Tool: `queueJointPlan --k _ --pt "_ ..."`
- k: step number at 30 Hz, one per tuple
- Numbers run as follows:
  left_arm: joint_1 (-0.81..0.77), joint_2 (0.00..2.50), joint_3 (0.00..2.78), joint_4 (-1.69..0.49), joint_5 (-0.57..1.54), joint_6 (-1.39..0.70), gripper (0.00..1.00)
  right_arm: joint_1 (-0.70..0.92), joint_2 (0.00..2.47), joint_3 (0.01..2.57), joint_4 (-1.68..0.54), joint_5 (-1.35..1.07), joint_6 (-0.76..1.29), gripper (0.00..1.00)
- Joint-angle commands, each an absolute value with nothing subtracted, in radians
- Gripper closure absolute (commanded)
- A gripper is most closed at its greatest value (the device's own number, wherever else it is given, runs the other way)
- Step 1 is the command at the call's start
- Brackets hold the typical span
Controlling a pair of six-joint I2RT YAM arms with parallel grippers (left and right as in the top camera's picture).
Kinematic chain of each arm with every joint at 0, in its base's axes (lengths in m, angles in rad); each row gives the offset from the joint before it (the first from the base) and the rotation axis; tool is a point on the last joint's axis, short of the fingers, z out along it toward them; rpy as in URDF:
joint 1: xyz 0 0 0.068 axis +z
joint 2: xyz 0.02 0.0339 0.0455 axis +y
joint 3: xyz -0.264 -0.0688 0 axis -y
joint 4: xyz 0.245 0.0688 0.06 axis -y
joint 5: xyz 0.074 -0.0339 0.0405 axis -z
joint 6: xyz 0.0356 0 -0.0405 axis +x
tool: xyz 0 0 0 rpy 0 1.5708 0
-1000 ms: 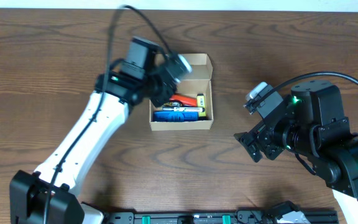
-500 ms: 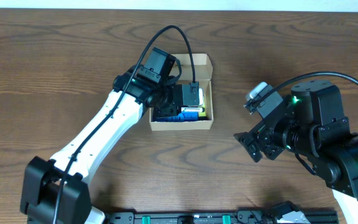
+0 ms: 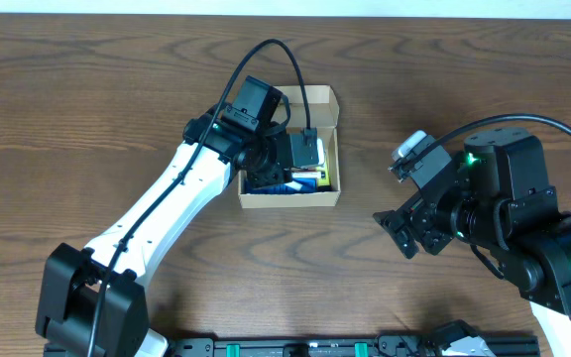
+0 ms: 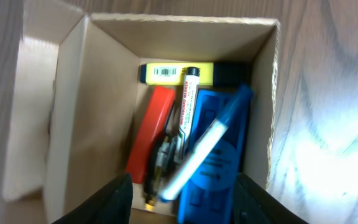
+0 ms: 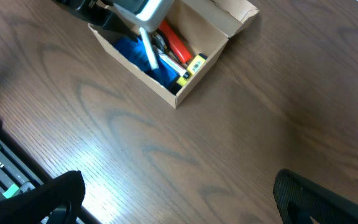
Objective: Pack container
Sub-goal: 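Place the blue-capped marker into the box and release it, then bring both grippers to the box's upper flaps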
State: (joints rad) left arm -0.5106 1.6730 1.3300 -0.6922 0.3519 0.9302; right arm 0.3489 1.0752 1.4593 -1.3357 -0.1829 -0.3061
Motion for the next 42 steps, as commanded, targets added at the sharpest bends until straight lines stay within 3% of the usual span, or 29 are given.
queueJointPlan --k 1,2,4,11,17,25,30,32,33,36,37,42 --pt "-0.508 1.619 1.359 -0.696 0.347 0.703 0.54 0.341 1.073 1.458 -1.337 -0.184 -0.303 0.01" --pt "-0.507 1.604 1.363 -0.696 0.347 0.664 0.63 0.341 1.073 1.458 -1.337 -0.184 -0.303 0.01" --pt "-0.507 1.565 1.369 -0.698 0.336 0.593 0.94 0.341 1.073 1.458 -1.337 -0.184 -0.303 0.01" --pt "-0.479 1.404 1.376 -0.71 0.224 0.324 0.94 0.341 1.073 1.458 -1.337 -0.184 -0.303 0.01" --pt "-0.329 1.354 1.376 -0.739 0.216 0.028 0.94 0.341 1.073 1.458 -1.336 -0.186 -0.302 0.01" --pt "-0.064 1.473 1.375 -0.735 0.536 -0.066 0.94 0.341 1.076 1.458 -1.309 -0.323 -0.201 0.01" --pt "-0.002 1.626 1.376 -0.681 0.63 -0.15 0.94 0.341 1.124 1.454 -1.218 -0.322 -0.088 0.01" --pt "0.0 1.682 1.376 -0.648 0.63 -0.197 0.94 0.34 1.166 1.449 -1.182 -0.278 -0.03 0.14" --pt "0.0 1.713 1.377 -0.622 0.648 -0.216 0.94 0.34 1.194 1.445 -1.164 -0.237 0.01 0.27" --pt "0.0 1.795 1.385 -0.557 0.733 -0.25 0.94 0.332 1.281 1.436 -1.129 -0.101 0.105 0.83" --pt "0.0 1.821 1.391 -0.545 0.729 -0.277 0.94 0.324 1.312 1.435 -1.115 -0.065 0.141 0.98" --pt "0.001 1.956 1.441 -0.496 0.735 -0.342 0.95 0.257 1.477 1.43 -0.998 -0.042 0.254 0.99"
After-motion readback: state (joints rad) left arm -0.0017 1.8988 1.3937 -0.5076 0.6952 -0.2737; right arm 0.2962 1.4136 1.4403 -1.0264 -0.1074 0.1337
